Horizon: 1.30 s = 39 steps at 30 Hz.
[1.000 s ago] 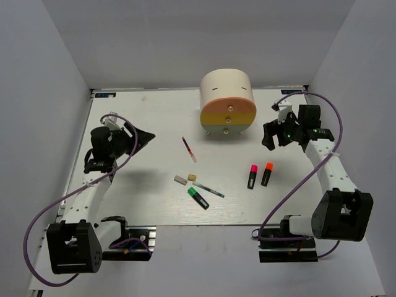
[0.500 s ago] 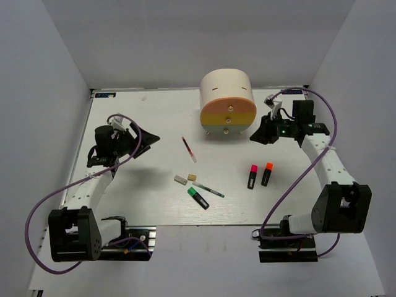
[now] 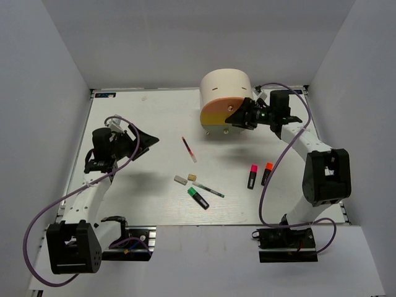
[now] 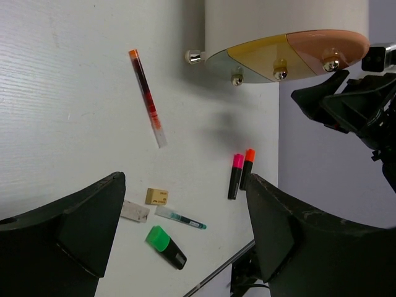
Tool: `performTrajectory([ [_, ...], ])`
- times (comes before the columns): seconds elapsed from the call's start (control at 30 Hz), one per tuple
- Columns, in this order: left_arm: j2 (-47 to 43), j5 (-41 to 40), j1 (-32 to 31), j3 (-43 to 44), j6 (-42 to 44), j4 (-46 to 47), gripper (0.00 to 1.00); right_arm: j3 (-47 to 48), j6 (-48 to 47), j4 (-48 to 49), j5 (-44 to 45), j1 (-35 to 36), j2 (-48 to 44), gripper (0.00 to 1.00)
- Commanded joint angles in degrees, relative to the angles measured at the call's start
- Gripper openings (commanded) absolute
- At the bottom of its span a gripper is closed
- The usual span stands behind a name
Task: Sort the stationery into containers
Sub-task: Open the drawer in the storage box.
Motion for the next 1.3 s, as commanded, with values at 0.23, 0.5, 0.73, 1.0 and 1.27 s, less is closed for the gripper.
performTrajectory([
  [0.23, -4.06, -1.79, -0.18, -1.42, 0.79, -3.49, 0.88, 6.26, 19.6, 13.92, 8.01, 1.31, 2.25, 0.58],
  [0.5, -4.06, -2.31, -0.18, -1.42, 0.26, -2.88, 0.88, 4.85, 23.65, 14.18, 13.37, 2.98, 1.99, 0.47],
  [0.73, -3.54, -1.79, -0.18, -1.42, 0.26, -2.35, 0.88, 2.83, 24.54, 15.41, 16.89, 3.95, 0.67, 0.3],
  [1.0, -2.48, -1.17, -0.18, -2.47, -0.79, 0.1, 0.88, -0.6, 23.39, 14.97, 15.67, 3.69, -3.2, 0.24],
  [1.27, 2.0, 1.2, -0.71, -1.86, -1.84, 3.79, 0.88, -6.13, 21.99, 13.75, 12.06, 3.86, -8.73, 0.23],
])
